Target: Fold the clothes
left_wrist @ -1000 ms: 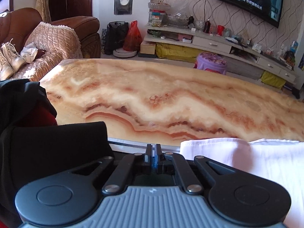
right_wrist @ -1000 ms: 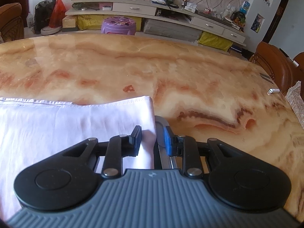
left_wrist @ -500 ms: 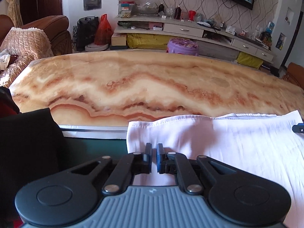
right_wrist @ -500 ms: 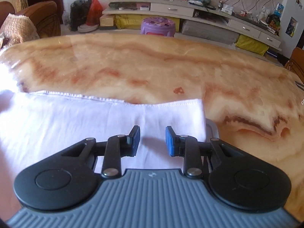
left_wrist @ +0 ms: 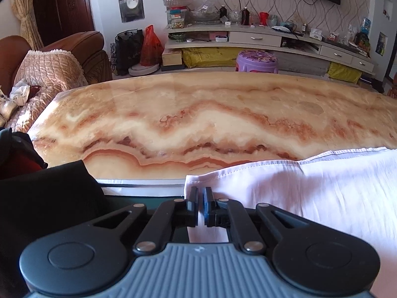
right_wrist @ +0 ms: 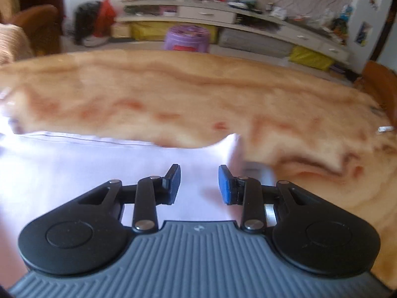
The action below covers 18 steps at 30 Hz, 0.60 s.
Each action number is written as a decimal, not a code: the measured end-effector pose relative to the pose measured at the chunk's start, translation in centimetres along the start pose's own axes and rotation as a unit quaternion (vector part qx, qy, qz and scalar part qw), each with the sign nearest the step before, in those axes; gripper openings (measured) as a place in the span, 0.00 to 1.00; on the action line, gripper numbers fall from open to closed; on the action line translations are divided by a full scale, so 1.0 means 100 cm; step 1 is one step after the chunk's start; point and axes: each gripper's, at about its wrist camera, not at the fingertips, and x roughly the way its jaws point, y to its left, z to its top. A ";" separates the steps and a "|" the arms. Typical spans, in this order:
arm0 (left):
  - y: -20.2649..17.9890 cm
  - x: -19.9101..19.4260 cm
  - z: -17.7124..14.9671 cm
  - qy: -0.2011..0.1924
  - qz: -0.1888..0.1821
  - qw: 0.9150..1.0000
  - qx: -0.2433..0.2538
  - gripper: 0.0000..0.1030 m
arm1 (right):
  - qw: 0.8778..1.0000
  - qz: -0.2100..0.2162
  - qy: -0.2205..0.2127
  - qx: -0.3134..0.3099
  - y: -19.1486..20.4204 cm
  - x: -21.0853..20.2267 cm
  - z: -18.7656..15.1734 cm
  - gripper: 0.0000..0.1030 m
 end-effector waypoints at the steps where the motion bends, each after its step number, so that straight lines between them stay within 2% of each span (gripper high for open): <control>1: 0.001 0.001 0.000 0.000 -0.003 1.000 -0.001 0.06 | 0.999 0.050 0.004 -0.020 0.027 -0.005 -0.005 0.38; 3: 0.004 0.001 0.001 0.001 -0.010 1.000 -0.007 0.06 | 0.988 0.135 0.005 -0.070 0.084 -0.014 -0.017 0.38; 5: 0.005 0.001 0.000 0.001 -0.012 1.000 -0.005 0.06 | 0.971 0.207 0.015 -0.119 0.145 -0.021 -0.031 0.38; 8: 0.003 0.001 0.000 0.000 -0.010 1.000 -0.002 0.06 | 0.949 0.248 0.024 -0.195 0.214 -0.029 -0.050 0.38; 10: 0.003 0.002 0.001 0.000 -0.010 1.000 0.000 0.06 | 0.940 0.247 0.031 -0.233 0.239 -0.028 -0.060 0.38; 12: 0.004 0.002 0.001 0.001 -0.011 1.000 0.001 0.06 | 0.938 0.235 0.036 -0.250 0.243 -0.025 -0.067 0.38; 15: 0.004 0.002 0.001 0.000 -0.011 1.000 0.006 0.07 | 0.934 0.206 0.035 -0.289 0.228 -0.035 -0.076 0.38; 18: 0.005 0.004 0.001 -0.003 -0.005 1.000 0.009 0.05 | 0.937 0.190 0.063 -0.288 0.196 -0.046 -0.083 0.38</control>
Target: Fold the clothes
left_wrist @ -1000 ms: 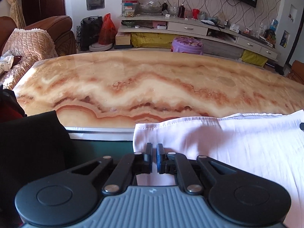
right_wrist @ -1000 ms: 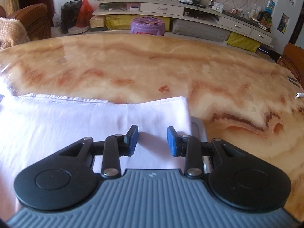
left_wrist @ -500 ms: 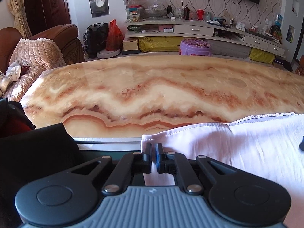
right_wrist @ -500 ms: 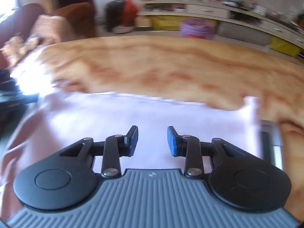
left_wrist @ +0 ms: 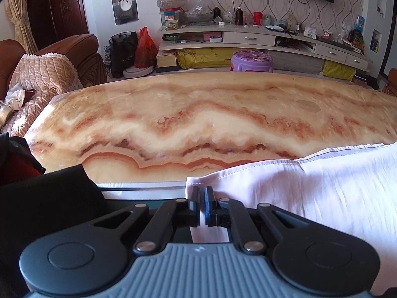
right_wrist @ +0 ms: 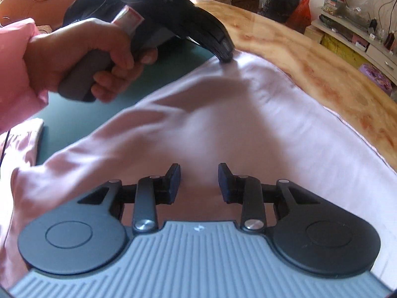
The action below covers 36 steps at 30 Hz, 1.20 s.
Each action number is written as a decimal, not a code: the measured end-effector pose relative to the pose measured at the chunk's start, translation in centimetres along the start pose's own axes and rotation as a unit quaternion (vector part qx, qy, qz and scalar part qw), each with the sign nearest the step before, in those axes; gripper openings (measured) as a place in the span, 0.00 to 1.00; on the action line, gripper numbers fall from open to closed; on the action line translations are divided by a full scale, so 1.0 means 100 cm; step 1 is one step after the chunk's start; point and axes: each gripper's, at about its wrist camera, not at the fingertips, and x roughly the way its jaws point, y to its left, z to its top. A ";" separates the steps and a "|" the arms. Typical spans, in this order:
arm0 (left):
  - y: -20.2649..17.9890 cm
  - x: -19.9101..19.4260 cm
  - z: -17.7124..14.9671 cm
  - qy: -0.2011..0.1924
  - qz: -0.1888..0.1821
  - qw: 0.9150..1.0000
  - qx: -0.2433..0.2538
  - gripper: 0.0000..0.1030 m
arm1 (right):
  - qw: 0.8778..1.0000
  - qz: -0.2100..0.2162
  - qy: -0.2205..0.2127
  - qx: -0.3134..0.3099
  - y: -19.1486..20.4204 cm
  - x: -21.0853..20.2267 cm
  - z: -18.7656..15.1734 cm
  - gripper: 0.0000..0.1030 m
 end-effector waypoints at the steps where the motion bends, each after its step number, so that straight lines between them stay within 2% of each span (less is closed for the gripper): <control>1: 0.000 0.001 0.001 -0.001 0.006 1.000 0.000 0.05 | 1.000 -0.006 0.011 0.003 -0.006 -0.007 -0.008 0.38; 5: 0.006 0.000 0.004 0.004 0.015 1.000 -0.011 0.06 | 0.999 -0.025 0.042 0.014 -0.016 -0.021 -0.027 0.39; 7: 0.018 -0.008 0.003 0.022 -0.016 0.999 -0.039 0.13 | 0.998 -0.035 0.043 0.018 -0.016 -0.020 -0.027 0.42; 9: 0.033 -0.024 -0.006 0.049 -0.065 0.995 -0.063 0.24 | 0.998 -0.048 0.033 0.005 -0.010 -0.018 -0.024 0.42; 10: 0.039 -0.036 -0.014 0.052 -0.082 0.993 -0.066 0.25 | 0.999 -0.046 0.024 0.005 -0.006 -0.017 -0.023 0.42; 12: 0.045 -0.061 -0.034 0.052 -0.089 0.993 -0.062 0.33 | 0.999 -0.028 0.005 0.019 0.001 -0.015 -0.022 0.42; 16: 0.051 -0.085 -0.076 0.095 -0.119 0.986 -0.071 0.34 | 0.999 -0.001 -0.030 0.042 0.018 -0.020 -0.023 0.42; 18: 0.050 -0.093 -0.092 0.098 -0.125 0.984 -0.080 0.35 | 0.997 0.020 -0.038 0.062 0.022 -0.023 -0.023 0.42; 19: 0.049 -0.097 -0.097 0.098 -0.130 0.983 -0.084 0.35 | 0.996 0.030 -0.039 0.069 0.024 -0.025 -0.024 0.42; 22: 0.052 -0.100 -0.105 0.108 -0.166 0.973 -0.117 0.34 | 0.995 0.045 -0.044 0.080 0.033 -0.030 -0.029 0.42; 26: 0.051 -0.097 -0.107 0.103 -0.179 0.969 -0.136 0.34 | 0.993 0.058 -0.046 0.091 0.045 -0.033 -0.036 0.42; 27: 0.050 -0.096 -0.107 0.102 -0.179 0.969 -0.138 0.33 | 0.993 0.060 -0.044 0.094 0.047 -0.033 -0.039 0.42; 28: 0.049 -0.095 -0.107 0.102 -0.173 0.970 -0.136 0.26 | 0.993 0.060 -0.043 0.096 0.050 -0.032 -0.041 0.42; 29: 0.048 -0.094 -0.107 0.106 -0.165 0.972 -0.132 0.04 | 0.993 0.058 -0.041 0.097 0.051 -0.031 -0.043 0.42; 30: 0.047 -0.094 -0.109 0.105 -0.154 0.974 -0.128 0.01 | 0.993 0.056 -0.039 0.098 0.053 -0.030 -0.045 0.42; 33: 0.038 -0.113 -0.109 0.068 -0.099 0.988 -0.099 0.00 | 0.994 0.046 -0.037 0.095 0.057 -0.030 -0.048 0.42; 36: 0.032 -0.138 -0.103 0.036 -0.062 0.994 -0.080 0.00 | 0.995 0.035 -0.037 0.082 0.061 -0.030 -0.050 0.42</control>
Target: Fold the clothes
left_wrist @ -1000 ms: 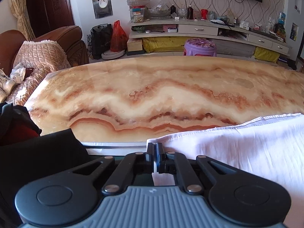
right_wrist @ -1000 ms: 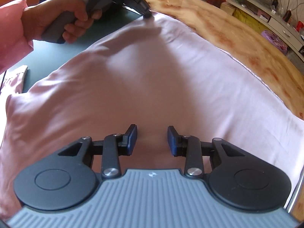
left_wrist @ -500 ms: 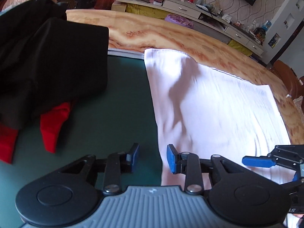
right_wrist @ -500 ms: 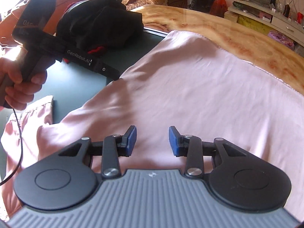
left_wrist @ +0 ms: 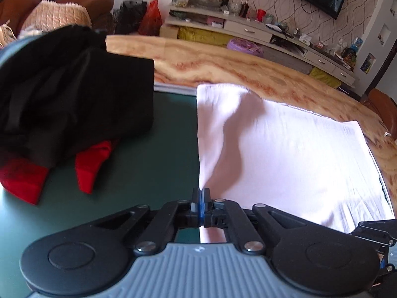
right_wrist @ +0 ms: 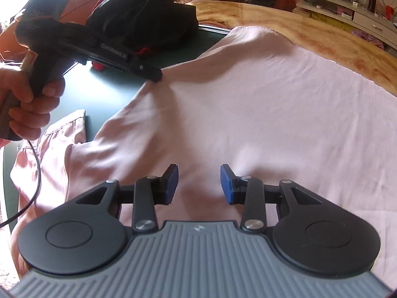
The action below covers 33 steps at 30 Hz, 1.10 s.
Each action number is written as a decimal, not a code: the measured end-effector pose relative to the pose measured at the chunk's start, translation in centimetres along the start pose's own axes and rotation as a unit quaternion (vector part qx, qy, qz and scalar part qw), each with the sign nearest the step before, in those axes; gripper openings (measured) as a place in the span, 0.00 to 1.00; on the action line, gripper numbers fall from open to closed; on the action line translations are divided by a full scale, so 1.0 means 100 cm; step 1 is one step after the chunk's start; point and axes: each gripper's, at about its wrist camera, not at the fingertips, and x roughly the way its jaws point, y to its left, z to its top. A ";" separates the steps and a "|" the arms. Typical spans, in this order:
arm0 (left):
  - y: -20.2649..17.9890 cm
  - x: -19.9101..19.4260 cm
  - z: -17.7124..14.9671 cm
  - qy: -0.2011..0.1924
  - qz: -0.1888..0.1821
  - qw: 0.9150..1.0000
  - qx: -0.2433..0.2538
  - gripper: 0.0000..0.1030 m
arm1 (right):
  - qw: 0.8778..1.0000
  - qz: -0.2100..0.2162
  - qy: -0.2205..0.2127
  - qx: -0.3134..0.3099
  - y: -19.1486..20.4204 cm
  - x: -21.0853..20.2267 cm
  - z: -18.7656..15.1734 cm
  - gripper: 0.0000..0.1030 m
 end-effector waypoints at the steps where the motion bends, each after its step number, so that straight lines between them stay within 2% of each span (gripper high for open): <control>1: -0.005 -0.005 0.001 -0.005 0.008 1.000 0.010 0.00 | 1.000 -0.003 -0.001 -0.004 0.001 0.000 -0.001 0.42; 2: -0.009 -0.006 0.003 -0.005 0.019 1.000 0.020 0.00 | 1.000 -0.006 -0.001 -0.006 0.003 0.000 -0.001 0.42; 4: -0.012 0.001 0.005 0.021 0.037 0.999 0.021 0.03 | 1.000 -0.011 -0.001 -0.010 0.005 0.000 -0.002 0.42; 6: -0.004 0.008 0.004 0.048 0.022 0.999 -0.004 0.15 | 1.000 -0.013 -0.001 -0.011 0.006 0.000 -0.002 0.42; 8: 0.008 0.011 -0.003 0.068 0.010 0.997 -0.027 0.19 | 1.000 -0.010 0.001 -0.007 0.003 -0.002 -0.003 0.42; 11: 0.022 0.006 -0.024 0.085 -0.022 0.995 -0.035 0.24 | 1.000 -0.015 0.007 0.001 -0.003 -0.007 -0.005 0.42; 13: 0.024 -0.001 -0.035 0.078 -0.022 0.997 -0.019 0.27 | 1.000 -0.020 0.008 0.011 -0.011 -0.012 -0.008 0.42; 17: 0.003 -0.013 -0.056 0.057 0.033 0.996 0.065 0.28 | 0.997 -0.076 0.016 0.022 -0.032 -0.024 -0.018 0.42; 19: -0.011 -0.019 -0.069 0.042 0.066 0.990 0.116 0.36 | 0.995 -0.093 0.026 0.026 -0.044 -0.034 -0.027 0.42; 20: -0.019 -0.024 -0.075 0.033 0.087 0.986 0.139 0.46 | 0.994 -0.105 0.033 0.028 -0.051 -0.040 -0.032 0.43; 21: -0.021 -0.027 -0.078 0.031 0.095 0.984 0.147 0.48 | 0.992 -0.113 0.040 0.036 -0.059 -0.046 -0.036 0.45; 23: -0.020 -0.033 -0.079 0.042 0.087 0.985 0.142 0.48 | 0.989 -0.126 0.052 0.054 -0.076 -0.057 -0.046 0.55; 26: -0.008 -0.048 -0.075 0.036 0.052 0.992 0.107 0.48 | 0.982 -0.159 0.069 0.079 -0.100 -0.073 -0.056 0.56; 27: -0.007 -0.053 -0.075 0.035 0.045 0.993 0.106 0.51 | 0.979 -0.171 0.071 0.081 -0.105 -0.077 -0.058 0.56; 30: -0.011 -0.054 -0.088 0.070 0.015 0.989 0.129 0.54 | 0.978 -0.178 0.053 0.097 -0.118 -0.090 -0.056 0.56; 33: -0.019 -0.059 -0.106 0.064 0.039 0.984 0.160 0.56 | 0.978 -0.165 0.032 0.122 -0.131 -0.094 -0.053 0.56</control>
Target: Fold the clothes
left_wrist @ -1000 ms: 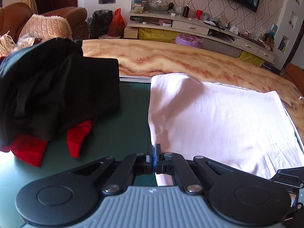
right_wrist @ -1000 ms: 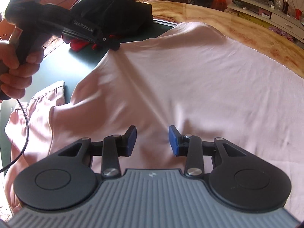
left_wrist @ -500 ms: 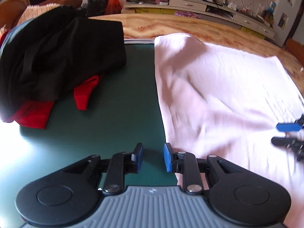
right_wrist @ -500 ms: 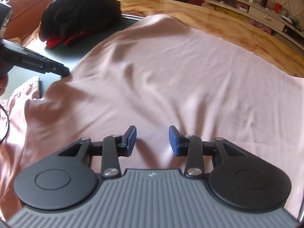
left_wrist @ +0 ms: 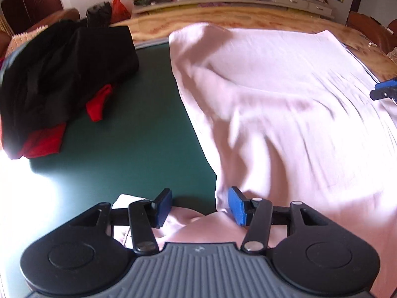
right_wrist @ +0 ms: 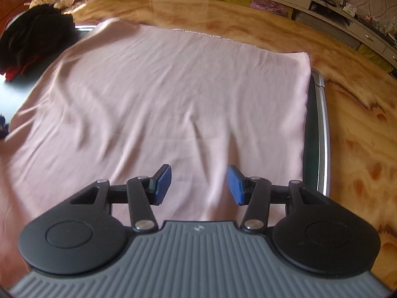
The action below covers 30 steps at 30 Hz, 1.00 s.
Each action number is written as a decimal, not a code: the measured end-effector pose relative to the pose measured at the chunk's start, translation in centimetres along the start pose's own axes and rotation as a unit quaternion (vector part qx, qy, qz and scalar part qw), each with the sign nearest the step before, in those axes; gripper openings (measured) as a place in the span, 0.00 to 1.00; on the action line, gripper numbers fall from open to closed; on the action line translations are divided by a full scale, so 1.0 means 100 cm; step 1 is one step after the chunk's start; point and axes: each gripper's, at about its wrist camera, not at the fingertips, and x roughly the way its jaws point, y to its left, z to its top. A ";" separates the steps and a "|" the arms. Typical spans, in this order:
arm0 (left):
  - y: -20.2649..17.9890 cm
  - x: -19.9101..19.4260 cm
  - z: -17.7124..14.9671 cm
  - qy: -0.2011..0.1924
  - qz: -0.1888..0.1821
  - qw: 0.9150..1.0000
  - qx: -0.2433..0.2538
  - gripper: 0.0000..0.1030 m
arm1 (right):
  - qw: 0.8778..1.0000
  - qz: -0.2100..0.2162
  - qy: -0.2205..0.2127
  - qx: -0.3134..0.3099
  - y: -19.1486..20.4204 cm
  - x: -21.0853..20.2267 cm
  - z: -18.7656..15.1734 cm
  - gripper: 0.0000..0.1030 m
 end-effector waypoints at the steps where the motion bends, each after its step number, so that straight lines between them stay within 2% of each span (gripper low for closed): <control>1: -0.002 -0.002 -0.003 -0.001 0.010 1.000 0.005 0.57 | 1.000 -0.005 0.003 0.001 -0.004 0.005 0.001 0.56; 3: -0.002 -0.007 -0.009 -0.002 0.017 1.000 0.004 0.57 | 1.000 -0.020 0.017 0.007 -0.015 0.018 0.000 0.56; 7: 0.002 -0.012 -0.016 0.002 0.031 1.000 0.003 0.59 | 0.998 -0.032 0.015 0.045 -0.047 0.015 -0.013 0.64; 11: -0.002 -0.012 -0.016 -0.005 0.078 0.997 0.021 0.59 | 0.996 -0.051 0.024 0.071 -0.075 0.008 -0.024 0.67; 13: -0.002 -0.015 -0.013 -0.018 0.087 0.996 0.022 0.58 | 0.995 -0.063 0.028 0.078 -0.085 0.006 -0.026 0.67; 15: 0.000 -0.023 -0.005 -0.040 0.061 0.997 0.006 0.58 | 0.993 -0.085 0.032 0.082 -0.090 0.006 -0.024 0.67; 17: -0.001 -0.030 0.006 -0.068 0.015 0.997 -0.013 0.58 | 0.992 -0.096 0.002 0.079 -0.093 -0.002 -0.018 0.67; 19: -0.006 -0.027 0.019 -0.087 -0.032 0.995 -0.022 0.60 | 0.993 -0.067 -0.032 0.096 -0.097 -0.007 -0.007 0.68; 21: -0.014 -0.013 0.030 -0.086 -0.071 0.993 -0.027 0.60 | 0.993 -0.034 -0.044 0.107 -0.096 0.000 0.007 0.68; 23: -0.020 0.006 0.037 -0.071 -0.083 0.994 -0.031 0.60 | 0.995 -0.008 -0.039 0.093 -0.089 0.016 0.022 0.68; 27: -0.022 0.029 0.038 -0.049 -0.083 0.995 -0.033 0.60 | 0.999 -0.016 -0.021 0.038 -0.070 0.053 0.048 0.68; 30: -0.023 0.034 0.034 -0.047 -0.076 0.996 -0.010 0.61 | 0.998 -0.036 -0.023 0.054 -0.083 0.062 0.055 0.72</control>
